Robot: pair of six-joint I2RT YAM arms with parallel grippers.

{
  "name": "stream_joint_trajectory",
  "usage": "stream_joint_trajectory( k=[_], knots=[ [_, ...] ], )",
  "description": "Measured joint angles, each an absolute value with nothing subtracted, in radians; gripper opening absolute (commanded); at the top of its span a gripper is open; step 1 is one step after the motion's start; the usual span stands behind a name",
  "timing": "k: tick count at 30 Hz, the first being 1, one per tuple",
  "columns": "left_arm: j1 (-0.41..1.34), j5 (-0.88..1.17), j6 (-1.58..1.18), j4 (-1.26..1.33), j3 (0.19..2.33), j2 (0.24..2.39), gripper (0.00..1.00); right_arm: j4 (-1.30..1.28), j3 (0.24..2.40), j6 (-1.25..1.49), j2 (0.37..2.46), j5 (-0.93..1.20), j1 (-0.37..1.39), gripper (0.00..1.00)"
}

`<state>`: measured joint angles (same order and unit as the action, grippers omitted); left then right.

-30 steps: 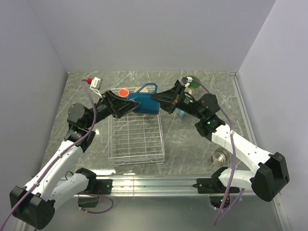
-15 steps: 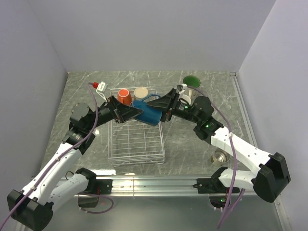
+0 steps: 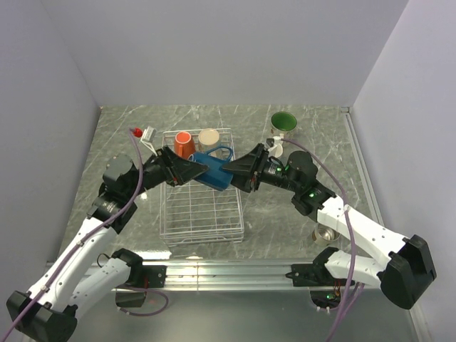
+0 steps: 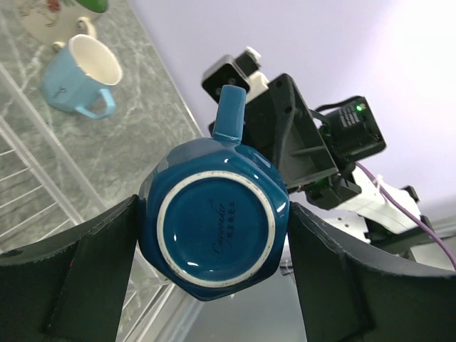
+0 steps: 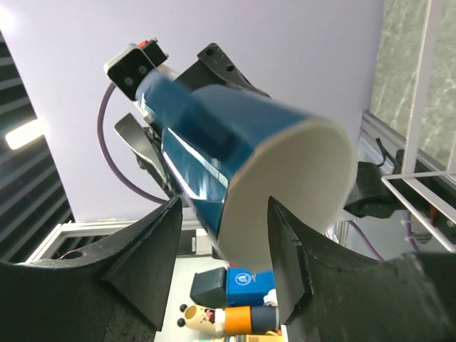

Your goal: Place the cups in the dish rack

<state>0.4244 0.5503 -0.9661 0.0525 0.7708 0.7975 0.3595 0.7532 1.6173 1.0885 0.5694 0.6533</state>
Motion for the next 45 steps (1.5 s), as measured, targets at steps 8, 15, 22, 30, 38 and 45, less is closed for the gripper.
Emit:
stream_joint_trajectory(
  k=[8,15,22,30,38,45],
  knots=[
    [0.424,0.437,-0.889,-0.099,0.788,0.769,0.01,0.324,0.716,1.593,1.071,0.57,0.642,0.58],
    [0.425,0.276,-0.747,-0.298,0.842,0.752,0.01,0.25,0.696,1.545,1.014,0.57,0.617,0.58],
    [0.425,0.128,-0.641,-0.403,0.84,0.757,0.01,0.174,0.645,1.507,0.925,0.573,0.576,0.57],
    [0.425,-0.07,-0.542,-0.474,0.84,0.9,0.0,0.08,0.612,1.471,0.834,0.576,0.522,0.56],
    [0.426,-0.131,-0.426,-0.475,0.84,1.014,0.01,0.012,0.578,1.443,0.756,0.576,0.482,0.55],
    [0.427,-0.118,-0.314,-0.424,0.84,1.036,0.01,-0.038,0.549,1.432,0.715,0.577,0.458,0.54]
  ],
)
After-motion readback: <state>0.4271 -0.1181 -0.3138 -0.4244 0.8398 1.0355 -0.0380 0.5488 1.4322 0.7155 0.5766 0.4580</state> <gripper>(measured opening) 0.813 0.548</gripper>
